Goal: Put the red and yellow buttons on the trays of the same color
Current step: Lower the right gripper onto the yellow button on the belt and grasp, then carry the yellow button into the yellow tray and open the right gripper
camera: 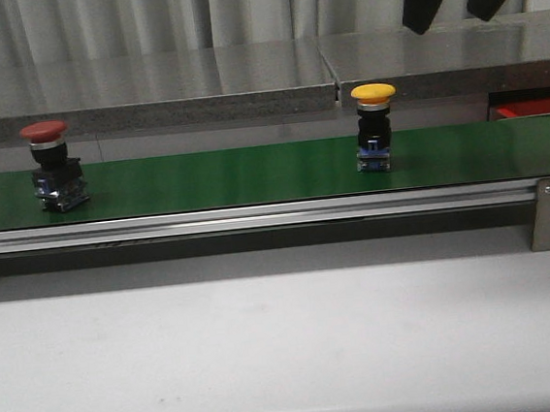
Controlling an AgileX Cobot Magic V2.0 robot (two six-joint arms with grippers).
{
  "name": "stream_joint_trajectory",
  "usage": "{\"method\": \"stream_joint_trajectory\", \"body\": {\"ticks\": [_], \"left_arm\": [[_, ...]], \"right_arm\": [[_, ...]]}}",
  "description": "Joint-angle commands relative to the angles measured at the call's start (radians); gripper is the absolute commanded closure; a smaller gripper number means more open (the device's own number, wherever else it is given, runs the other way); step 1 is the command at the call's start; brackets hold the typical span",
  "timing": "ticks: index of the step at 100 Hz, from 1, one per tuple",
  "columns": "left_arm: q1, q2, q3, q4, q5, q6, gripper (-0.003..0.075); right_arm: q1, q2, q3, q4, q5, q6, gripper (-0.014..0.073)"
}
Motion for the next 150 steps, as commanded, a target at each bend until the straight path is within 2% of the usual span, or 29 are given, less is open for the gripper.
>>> {"method": "stream_joint_trajectory", "body": {"ticks": [1,47,57,74,83,119,150], "left_arm": [[-0.007,0.001,-0.027,-0.012,-0.064,-0.011,0.0741],[-0.007,0.001,-0.027,-0.012,-0.064,-0.011,0.0741],[-0.007,0.001,-0.027,-0.012,-0.064,-0.011,0.0741],[-0.007,0.001,-0.027,-0.012,-0.066,-0.011,0.0741],[-0.007,0.001,-0.027,-0.012,-0.066,-0.011,0.0741],[-0.007,0.001,-0.027,-0.012,-0.066,-0.011,0.0741],[-0.007,0.001,-0.027,-0.012,-0.066,-0.011,0.0741]], "right_arm": [[0.001,-0.007,-0.056,0.037,-0.015,-0.029,0.0042],[-0.001,0.16,-0.111,0.037,-0.09,-0.044,0.0056],[-0.001,0.18,-0.111,0.03,-0.097,-0.044,0.0153],[-0.001,0.188,-0.111,0.029,-0.102,-0.044,0.0403],[-0.001,0.186,-0.111,0.028,-0.108,-0.044,0.0457],[-0.017,0.051,-0.077,0.029,-0.112,-0.008,0.0461],[-0.134,-0.071,0.04,0.029,-0.139,0.02,0.0461]]}}
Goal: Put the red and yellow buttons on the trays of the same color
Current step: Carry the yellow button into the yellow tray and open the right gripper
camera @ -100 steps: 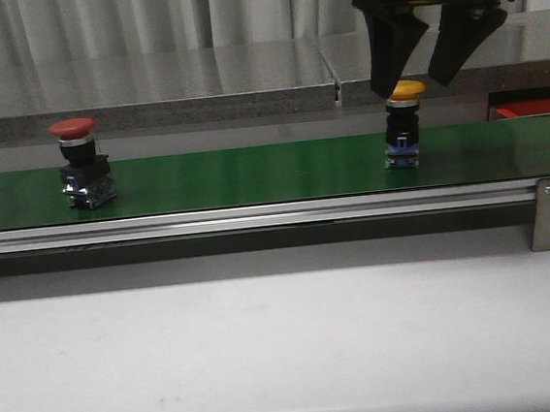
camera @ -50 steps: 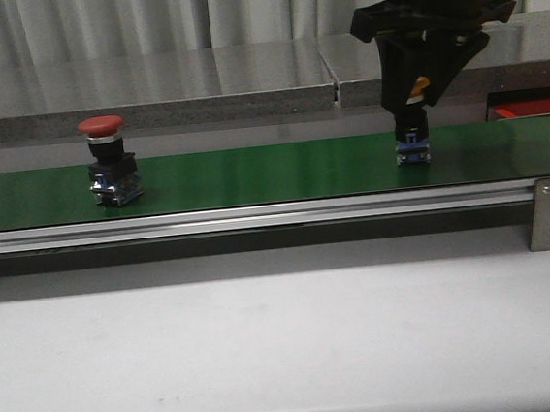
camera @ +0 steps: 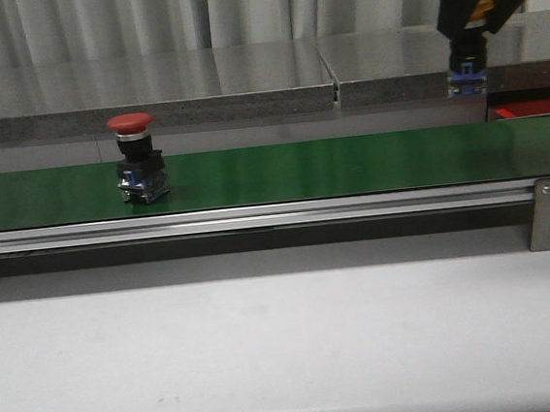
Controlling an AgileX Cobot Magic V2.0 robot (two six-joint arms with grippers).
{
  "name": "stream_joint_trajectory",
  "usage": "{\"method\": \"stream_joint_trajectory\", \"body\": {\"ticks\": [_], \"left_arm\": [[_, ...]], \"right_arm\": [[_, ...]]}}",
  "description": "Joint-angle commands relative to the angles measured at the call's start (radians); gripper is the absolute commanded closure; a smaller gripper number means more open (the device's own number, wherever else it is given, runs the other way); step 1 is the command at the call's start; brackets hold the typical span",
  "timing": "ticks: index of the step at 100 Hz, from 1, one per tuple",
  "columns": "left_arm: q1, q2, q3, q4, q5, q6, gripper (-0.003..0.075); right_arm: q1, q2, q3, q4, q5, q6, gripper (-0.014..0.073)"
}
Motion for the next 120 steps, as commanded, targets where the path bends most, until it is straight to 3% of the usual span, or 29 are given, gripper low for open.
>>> {"method": "stream_joint_trajectory", "body": {"ticks": [1,75,120], "left_arm": [[-0.007,0.001,-0.027,-0.012,-0.066,-0.011,0.0741],[-0.007,0.001,-0.027,-0.012,-0.066,-0.011,0.0741],[-0.007,0.001,-0.027,-0.012,-0.066,-0.011,0.0741]], "right_arm": [[-0.048,-0.084,0.008,0.005,-0.063,0.013,0.0461],[-0.5,-0.128,0.089,0.005,-0.127,0.083,0.0461],[-0.591,-0.068,0.233,0.017,-0.31,0.149,0.0461]]}}
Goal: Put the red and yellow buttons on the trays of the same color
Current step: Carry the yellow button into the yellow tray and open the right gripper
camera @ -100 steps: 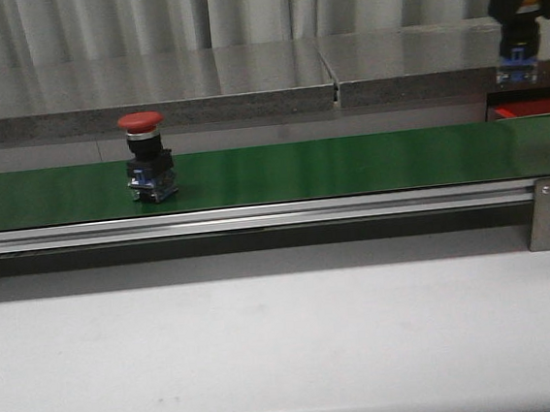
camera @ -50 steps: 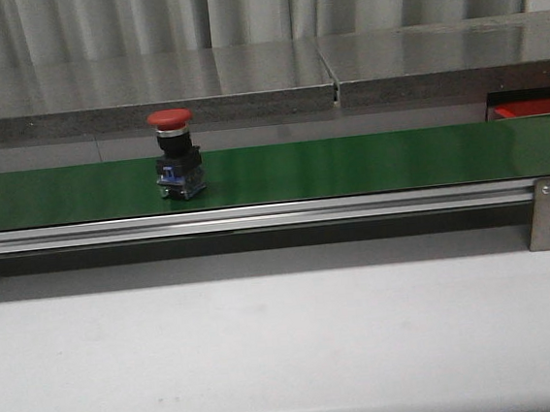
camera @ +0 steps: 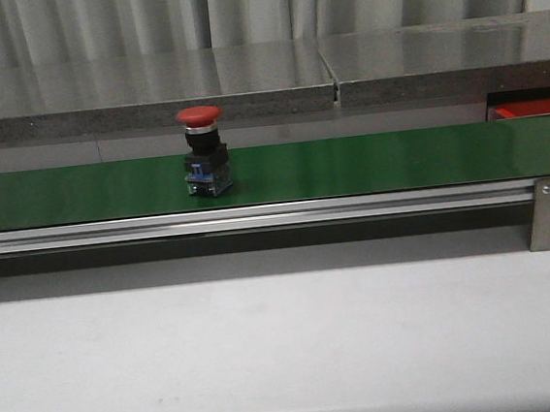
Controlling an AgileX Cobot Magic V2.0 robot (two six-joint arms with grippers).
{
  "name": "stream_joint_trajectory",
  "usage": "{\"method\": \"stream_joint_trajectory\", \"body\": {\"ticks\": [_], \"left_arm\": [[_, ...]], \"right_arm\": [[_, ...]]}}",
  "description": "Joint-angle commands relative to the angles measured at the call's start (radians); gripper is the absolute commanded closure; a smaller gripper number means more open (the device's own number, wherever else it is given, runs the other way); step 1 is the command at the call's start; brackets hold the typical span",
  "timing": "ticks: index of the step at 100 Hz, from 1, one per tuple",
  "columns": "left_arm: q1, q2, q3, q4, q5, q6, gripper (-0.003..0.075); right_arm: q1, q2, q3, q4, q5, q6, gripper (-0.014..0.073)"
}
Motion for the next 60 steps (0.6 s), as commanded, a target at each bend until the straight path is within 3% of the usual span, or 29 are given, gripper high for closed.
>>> {"method": "stream_joint_trajectory", "body": {"ticks": [1,60], "left_arm": [[-0.007,0.001,-0.027,-0.012,-0.066,-0.011,0.0741],[-0.007,0.001,-0.027,-0.012,-0.066,-0.011,0.0741]], "right_arm": [[-0.005,-0.009,-0.02,0.015,-0.076,0.01,0.0461],[-0.007,0.171,-0.021,0.072,-0.227,0.02,0.0459]]}}
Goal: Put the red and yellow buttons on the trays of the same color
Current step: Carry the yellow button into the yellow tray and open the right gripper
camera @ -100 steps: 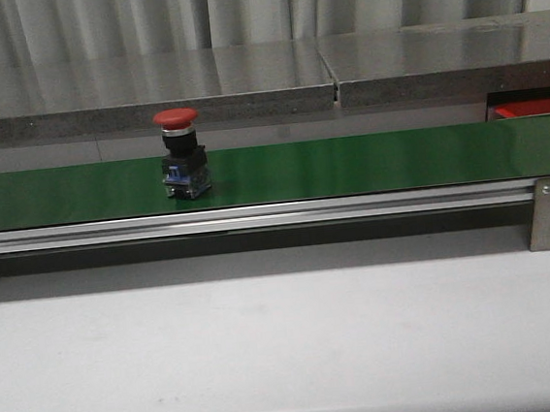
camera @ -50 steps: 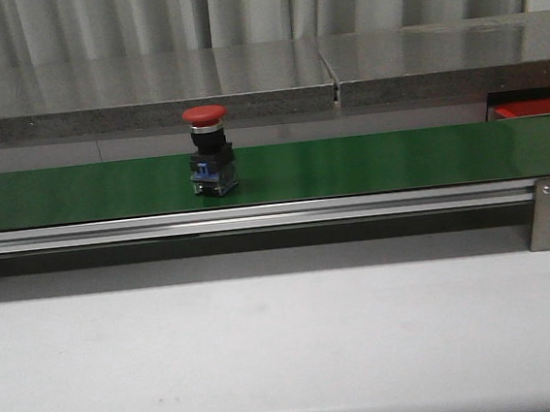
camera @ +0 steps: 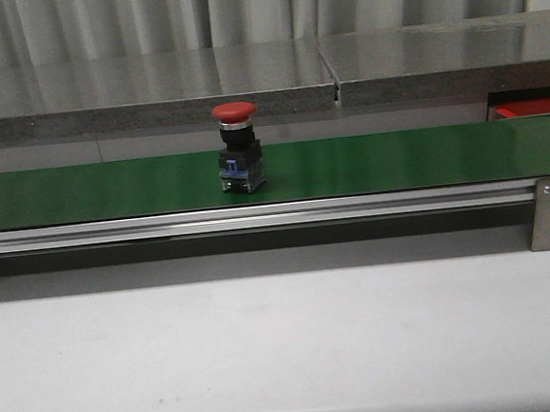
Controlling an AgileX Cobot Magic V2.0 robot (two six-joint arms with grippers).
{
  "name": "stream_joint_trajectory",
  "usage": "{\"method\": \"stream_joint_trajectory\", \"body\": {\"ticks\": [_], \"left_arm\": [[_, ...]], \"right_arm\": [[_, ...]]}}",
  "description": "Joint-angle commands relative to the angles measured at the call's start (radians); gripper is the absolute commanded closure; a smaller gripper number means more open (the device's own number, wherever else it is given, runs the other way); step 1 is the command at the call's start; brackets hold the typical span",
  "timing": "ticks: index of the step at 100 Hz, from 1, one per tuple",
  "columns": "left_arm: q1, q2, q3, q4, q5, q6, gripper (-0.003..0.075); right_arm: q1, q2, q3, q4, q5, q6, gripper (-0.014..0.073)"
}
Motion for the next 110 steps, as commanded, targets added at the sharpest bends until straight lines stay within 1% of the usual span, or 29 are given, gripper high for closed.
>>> {"method": "stream_joint_trajectory", "body": {"ticks": [1,15,20,27,37,44,74,95,110], "left_arm": [[-0.007,0.001,-0.027,-0.012,-0.066,-0.011,0.0741],[-0.007,0.001,-0.027,-0.012,-0.066,-0.011,0.0741],[-0.007,0.001,-0.027,-0.012,-0.066,-0.011,0.0741],[-0.007,0.001,-0.027,-0.012,-0.066,-0.011,0.0741],[-0.007,0.001,-0.027,-0.012,-0.066,-0.011,0.0741],[-0.007,0.001,-0.027,-0.012,-0.066,-0.011,0.0741],[-0.007,0.001,-0.027,-0.012,-0.066,-0.011,0.0741],[-0.007,0.001,-0.027,-0.012,-0.066,-0.011,0.0741],[-0.007,0.001,-0.027,-0.012,-0.066,-0.011,0.0741]], "right_arm": [[-0.006,-0.025,-0.025,0.02,-0.06,0.001,0.0459],[-0.006,0.002,-0.026,0.02,-0.06,0.001,0.0456],[-0.006,0.004,-0.026,0.02,-0.06,0.001,0.0438],[-0.006,0.004,-0.026,0.02,-0.068,0.001,0.0359],[-0.006,0.004,-0.026,0.02,-0.081,0.001,0.0182],[-0.006,0.004,-0.026,0.02,-0.082,0.001,0.011],[-0.006,-0.04,-0.026,0.019,-0.094,0.001,0.0103],[-0.006,-0.139,-0.026,0.019,-0.091,0.0,0.0103],[0.01,-0.219,-0.026,0.019,-0.055,-0.02,0.0103]]}}
